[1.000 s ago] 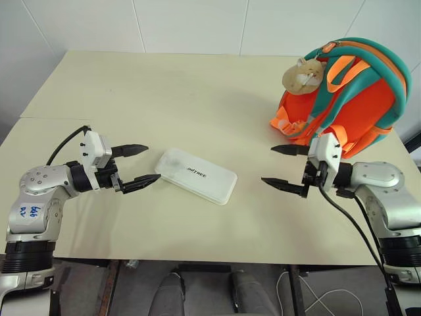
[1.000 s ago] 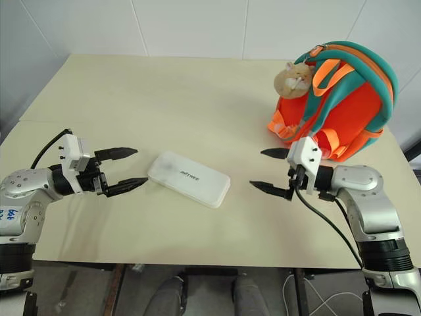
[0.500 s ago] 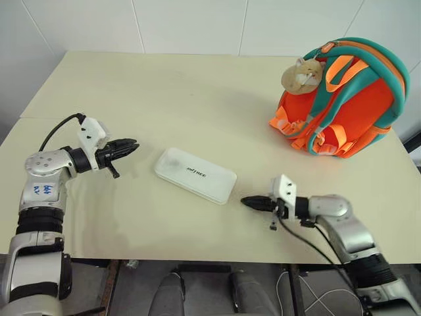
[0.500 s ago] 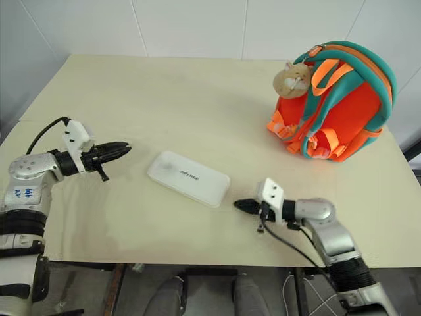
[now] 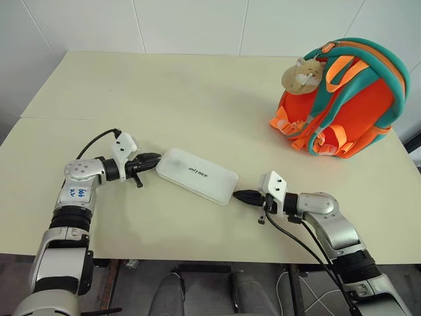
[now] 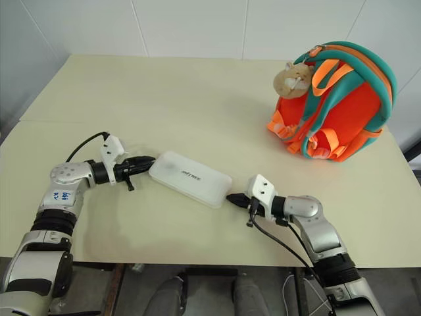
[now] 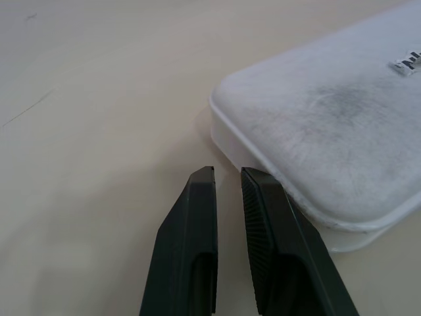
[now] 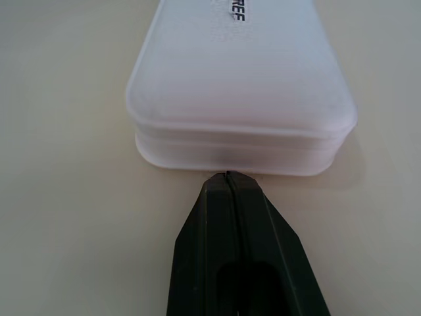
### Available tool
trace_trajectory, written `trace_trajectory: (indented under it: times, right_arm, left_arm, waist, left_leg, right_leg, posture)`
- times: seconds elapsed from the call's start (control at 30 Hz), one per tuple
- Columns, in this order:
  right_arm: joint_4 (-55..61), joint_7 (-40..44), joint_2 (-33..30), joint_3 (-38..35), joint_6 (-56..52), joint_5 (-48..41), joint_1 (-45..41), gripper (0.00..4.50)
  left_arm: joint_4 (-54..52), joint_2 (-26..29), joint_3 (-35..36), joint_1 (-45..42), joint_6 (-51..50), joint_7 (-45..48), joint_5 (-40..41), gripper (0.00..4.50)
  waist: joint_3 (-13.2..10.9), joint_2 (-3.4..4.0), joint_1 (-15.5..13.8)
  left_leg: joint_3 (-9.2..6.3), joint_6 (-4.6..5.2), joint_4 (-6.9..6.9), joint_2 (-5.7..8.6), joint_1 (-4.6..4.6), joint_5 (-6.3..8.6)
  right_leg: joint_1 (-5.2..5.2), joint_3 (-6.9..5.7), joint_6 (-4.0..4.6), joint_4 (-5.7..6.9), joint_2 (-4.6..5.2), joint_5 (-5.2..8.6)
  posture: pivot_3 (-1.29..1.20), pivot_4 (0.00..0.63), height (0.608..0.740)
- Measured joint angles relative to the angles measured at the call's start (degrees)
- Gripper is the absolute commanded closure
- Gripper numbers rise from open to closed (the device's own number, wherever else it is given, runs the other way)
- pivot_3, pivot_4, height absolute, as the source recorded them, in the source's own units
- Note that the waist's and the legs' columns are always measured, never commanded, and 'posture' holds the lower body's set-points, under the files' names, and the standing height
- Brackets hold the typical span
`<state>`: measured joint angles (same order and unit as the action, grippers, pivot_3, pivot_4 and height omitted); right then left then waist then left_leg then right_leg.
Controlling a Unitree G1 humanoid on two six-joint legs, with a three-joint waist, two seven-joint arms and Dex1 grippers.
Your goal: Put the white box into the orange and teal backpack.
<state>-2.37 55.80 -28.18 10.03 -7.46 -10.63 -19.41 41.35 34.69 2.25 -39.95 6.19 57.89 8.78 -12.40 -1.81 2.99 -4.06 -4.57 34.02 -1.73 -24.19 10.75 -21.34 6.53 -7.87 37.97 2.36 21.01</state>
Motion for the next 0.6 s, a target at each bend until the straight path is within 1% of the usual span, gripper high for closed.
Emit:
trace_trajectory:
  times: [0.2, 0.6]
  right_arm:
    - [-0.18, -0.12, -0.01, -0.06, 0.0, 0.0, -0.16, 4.47]
    - [-6.84, 2.49, -3.68, -3.34, 1.2, 0.45, -5.76, 4.47]
  left_arm:
    - [-1.83, -0.15, 0.57, 1.23, -1.18, -0.14, 0.17, 3.81]
    - [-22.57, 0.76, 1.68, 14.2, -11.43, 2.33, 3.47, 3.81]
  waist:
    - [0.0, 0.0, 0.04]
    - [0.0, 0.0, 0.04]
  left_leg:
    - [0.0, 0.0, 0.01, 0.0, 0.0, 0.0]
    - [-0.01, 0.0, 0.01, 0.0, 0.01, 0.0]
  right_leg:
    - [0.0, 0.0, 0.0, 0.01, 0.0, 0.0]
    - [0.04, 0.01, 0.0, -0.04, 0.04, 0.0]
  posture:
    - [0.0, 0.15, 0.74]
    - [0.0, 0.15, 0.74]
